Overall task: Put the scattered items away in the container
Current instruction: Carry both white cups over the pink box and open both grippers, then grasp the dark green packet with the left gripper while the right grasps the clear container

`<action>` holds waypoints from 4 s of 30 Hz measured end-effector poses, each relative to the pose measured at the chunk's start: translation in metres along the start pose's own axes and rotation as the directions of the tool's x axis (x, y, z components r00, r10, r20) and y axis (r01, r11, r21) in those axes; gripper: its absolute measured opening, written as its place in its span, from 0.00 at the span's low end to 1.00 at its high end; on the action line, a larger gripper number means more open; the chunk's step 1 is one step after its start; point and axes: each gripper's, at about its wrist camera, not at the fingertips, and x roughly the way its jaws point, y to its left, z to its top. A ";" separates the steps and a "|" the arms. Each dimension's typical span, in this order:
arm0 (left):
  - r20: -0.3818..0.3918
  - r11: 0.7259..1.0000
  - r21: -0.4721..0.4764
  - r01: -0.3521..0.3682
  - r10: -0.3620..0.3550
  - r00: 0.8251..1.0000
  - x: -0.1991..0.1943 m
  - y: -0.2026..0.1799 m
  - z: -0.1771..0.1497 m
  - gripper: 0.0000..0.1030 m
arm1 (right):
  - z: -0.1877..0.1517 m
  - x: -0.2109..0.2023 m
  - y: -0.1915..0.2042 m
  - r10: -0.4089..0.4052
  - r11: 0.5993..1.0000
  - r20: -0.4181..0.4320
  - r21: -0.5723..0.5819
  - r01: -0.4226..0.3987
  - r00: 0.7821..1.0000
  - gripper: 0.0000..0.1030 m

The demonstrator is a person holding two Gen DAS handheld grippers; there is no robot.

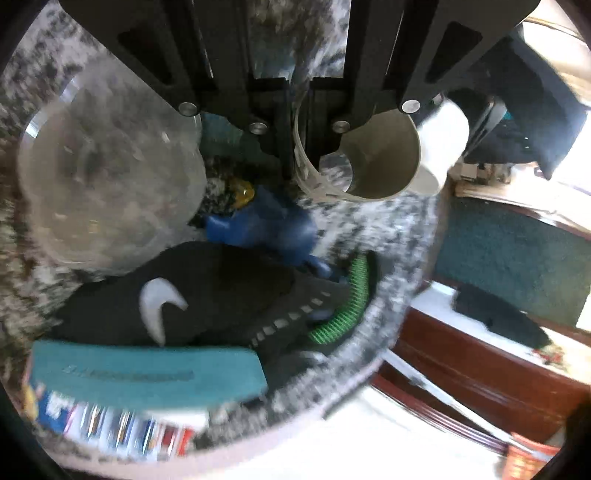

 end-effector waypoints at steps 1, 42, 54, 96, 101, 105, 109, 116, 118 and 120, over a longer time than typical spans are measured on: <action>0.027 1.000 0.002 -0.001 0.001 1.000 -0.010 -0.004 0.004 0.61 | -0.003 -0.014 0.002 0.014 1.000 0.025 -0.013 -0.014 1.000 0.05; 0.056 0.930 0.315 0.192 -0.220 0.974 0.007 -0.422 0.130 0.91 | -0.013 -0.477 -0.210 -0.479 0.877 0.578 0.341 0.338 0.661 0.73; 0.151 0.997 0.068 -0.024 0.014 0.988 -0.044 -0.247 0.091 0.97 | -0.013 -0.439 -0.140 -0.305 0.952 0.607 0.163 0.260 0.734 0.82; -0.183 0.982 -0.090 -0.167 0.149 0.972 0.063 -0.075 -0.051 0.98 | -0.013 -0.075 -0.111 -0.034 0.982 -0.055 0.183 0.044 0.998 0.86; -0.170 0.987 -0.076 -0.142 0.127 0.977 0.072 -0.074 -0.053 0.98 | -0.015 -0.073 -0.125 0.007 0.966 -0.064 0.260 0.010 0.998 0.86; -0.153 0.989 -0.066 -0.134 0.123 0.981 0.077 -0.075 -0.052 0.99 | -0.011 -0.070 -0.126 0.033 0.961 -0.054 0.277 -0.016 0.998 0.90; -0.140 0.988 -0.050 -0.144 0.136 0.981 0.082 -0.077 -0.048 0.99 | -0.009 -0.068 -0.124 0.048 0.961 -0.039 0.273 -0.035 0.998 0.93; -0.146 0.993 -0.062 -0.099 0.089 0.985 0.087 -0.088 -0.036 0.99 | -0.004 -0.056 -0.121 0.096 0.958 -0.006 0.272 -0.091 0.995 0.94; -0.148 0.996 -0.056 -0.070 0.061 0.987 0.089 -0.093 -0.033 0.99 | -0.003 -0.053 -0.119 0.095 0.962 -0.001 0.256 -0.092 0.995 0.92; -0.150 0.998 -0.050 -0.041 0.033 0.988 0.090 -0.099 -0.031 0.99 | -0.002 -0.050 -0.118 0.095 0.966 0.004 0.240 -0.093 0.996 0.88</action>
